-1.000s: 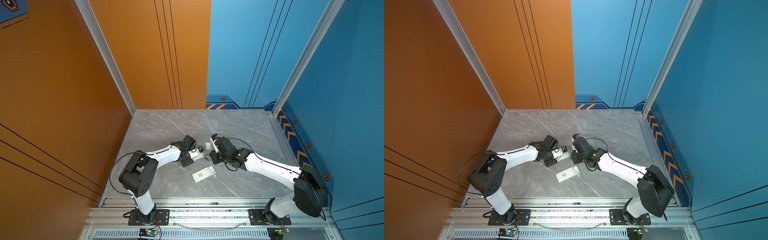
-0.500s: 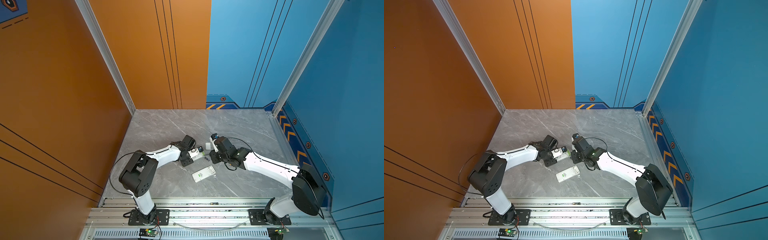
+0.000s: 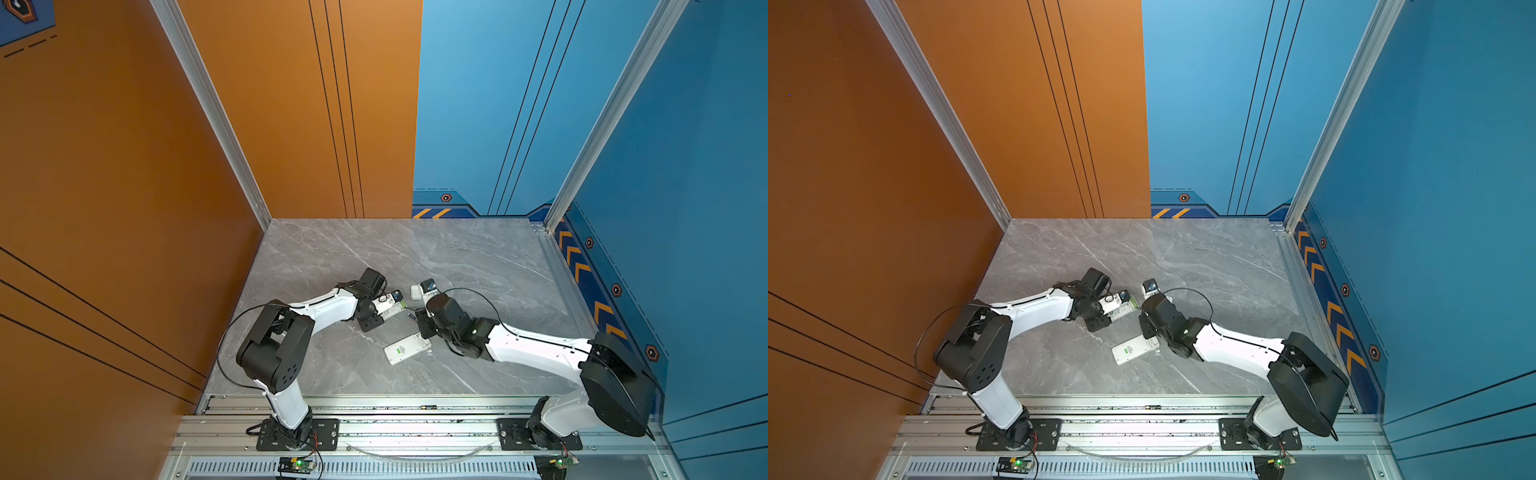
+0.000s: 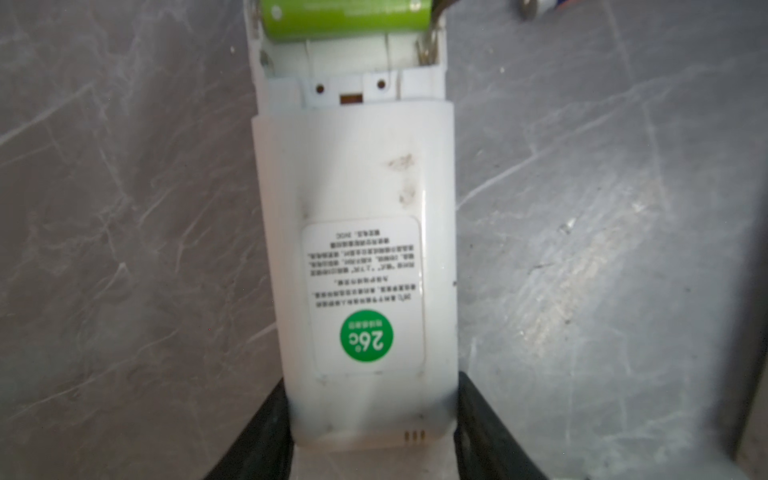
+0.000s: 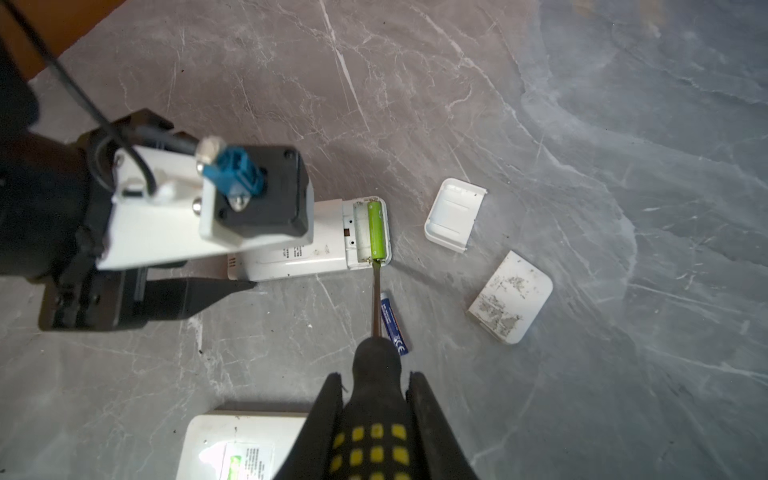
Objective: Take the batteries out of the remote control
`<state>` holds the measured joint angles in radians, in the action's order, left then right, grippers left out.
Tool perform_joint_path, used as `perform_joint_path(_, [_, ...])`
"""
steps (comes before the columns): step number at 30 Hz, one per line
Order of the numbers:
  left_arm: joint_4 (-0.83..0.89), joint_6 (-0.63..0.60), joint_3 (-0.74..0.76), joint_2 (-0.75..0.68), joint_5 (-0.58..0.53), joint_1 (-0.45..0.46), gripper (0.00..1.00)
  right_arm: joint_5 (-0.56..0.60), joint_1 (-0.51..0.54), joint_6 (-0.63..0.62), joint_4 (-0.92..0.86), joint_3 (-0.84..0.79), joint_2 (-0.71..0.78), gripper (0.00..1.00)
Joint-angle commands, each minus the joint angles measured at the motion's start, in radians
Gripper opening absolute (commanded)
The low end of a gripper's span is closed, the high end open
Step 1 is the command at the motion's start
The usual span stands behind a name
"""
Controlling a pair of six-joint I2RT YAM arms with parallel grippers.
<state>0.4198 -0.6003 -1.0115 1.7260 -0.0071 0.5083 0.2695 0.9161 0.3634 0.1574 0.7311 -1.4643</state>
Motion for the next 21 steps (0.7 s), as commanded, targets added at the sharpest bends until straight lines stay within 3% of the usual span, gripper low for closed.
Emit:
perform_joint_path(1, [0.138, -0.082, -0.011, 0.020, 0.254, 0.033, 0.02, 0.112, 0.033, -0.010, 0.322, -0.096, -0.037, 0.00])
perform_joint_path(4, [0.150, -0.085, -0.013, 0.034, 0.278, 0.033, 0.02, 0.162, 0.062, -0.064, 0.506, -0.158, -0.052, 0.00])
perform_joint_path(9, [0.161, -0.090, -0.045, 0.045, 0.301, 0.033, 0.02, 0.149, 0.053, -0.030, 0.677, -0.180, -0.117, 0.00])
perform_joint_path(21, [0.175, -0.068, -0.047, 0.066, 0.293, 0.032, 0.02, 0.154, 0.052, -0.058, 0.766, -0.153, -0.099, 0.00])
